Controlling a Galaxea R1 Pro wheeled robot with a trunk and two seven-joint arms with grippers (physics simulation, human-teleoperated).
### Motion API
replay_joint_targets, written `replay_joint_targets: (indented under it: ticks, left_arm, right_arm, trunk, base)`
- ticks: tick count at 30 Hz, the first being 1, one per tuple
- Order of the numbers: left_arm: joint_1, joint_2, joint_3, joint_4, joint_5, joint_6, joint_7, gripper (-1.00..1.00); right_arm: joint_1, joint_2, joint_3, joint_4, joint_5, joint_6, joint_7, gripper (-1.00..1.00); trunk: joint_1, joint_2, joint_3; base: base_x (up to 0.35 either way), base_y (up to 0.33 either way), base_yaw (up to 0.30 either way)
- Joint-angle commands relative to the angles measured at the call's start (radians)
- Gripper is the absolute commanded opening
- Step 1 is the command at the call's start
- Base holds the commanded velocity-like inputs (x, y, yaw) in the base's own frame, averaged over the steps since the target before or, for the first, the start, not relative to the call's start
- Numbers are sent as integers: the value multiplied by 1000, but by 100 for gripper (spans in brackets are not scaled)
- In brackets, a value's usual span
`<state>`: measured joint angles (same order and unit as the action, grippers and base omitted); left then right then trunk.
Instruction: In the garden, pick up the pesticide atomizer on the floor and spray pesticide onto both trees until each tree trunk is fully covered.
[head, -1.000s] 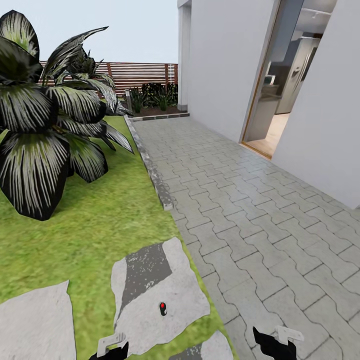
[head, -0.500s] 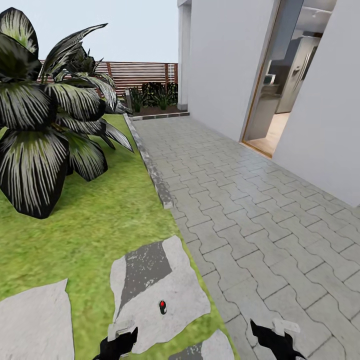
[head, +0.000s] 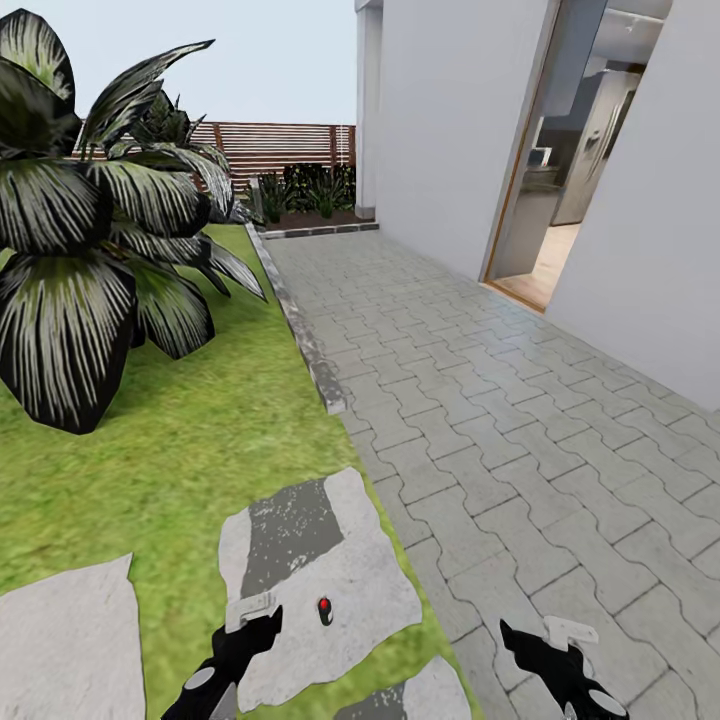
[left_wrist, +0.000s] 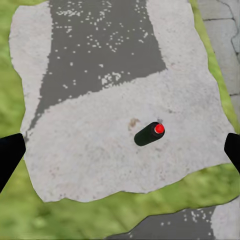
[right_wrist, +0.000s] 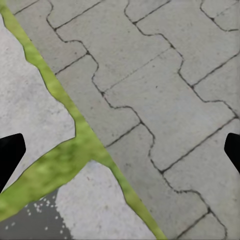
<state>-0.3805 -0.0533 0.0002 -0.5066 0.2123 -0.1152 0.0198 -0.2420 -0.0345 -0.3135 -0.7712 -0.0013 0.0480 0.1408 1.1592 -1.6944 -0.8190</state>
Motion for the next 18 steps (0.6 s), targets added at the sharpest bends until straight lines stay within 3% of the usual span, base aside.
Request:
replay_joint_targets:
  ticks: [1, 5, 9, 16, 18]
  left_arm:
    - [0, -1, 0, -1, 4, -3, 2, 100]
    - [1, -2, -2, -5, 4, -2, 2, 100]
    - [5, -8, -26, -5, 4, -5, 0, 100]
    - [13, -16, -146, -6, 5, -12, 9, 100]
    - [14, -17, -157, -5, 5, -16, 8, 100]
  right_arm:
    - [0, 1, -4, -3, 0, 5, 7, 100]
    - [0, 1, -4, -6, -1, 5, 8, 100]
    - [1, 1, -6, -6, -2, 0, 11, 100]
    - [8, 0, -13, -7, -2, -65, 11, 100]
    - [9, 1, -13, -8, -2, -69, 11, 100]
  trunk:
    - [4, -8, -4]
    - [19, -36, -17]
    - [35, -64, -29]
    - [61, -113, -51]
    - [69, -127, -57]
  base:
    - [0, 0, 0]
    - [0, 0, 0]
    - [0, 0, 0]
    - [0, 0, 0]
    - [0, 0, 0]
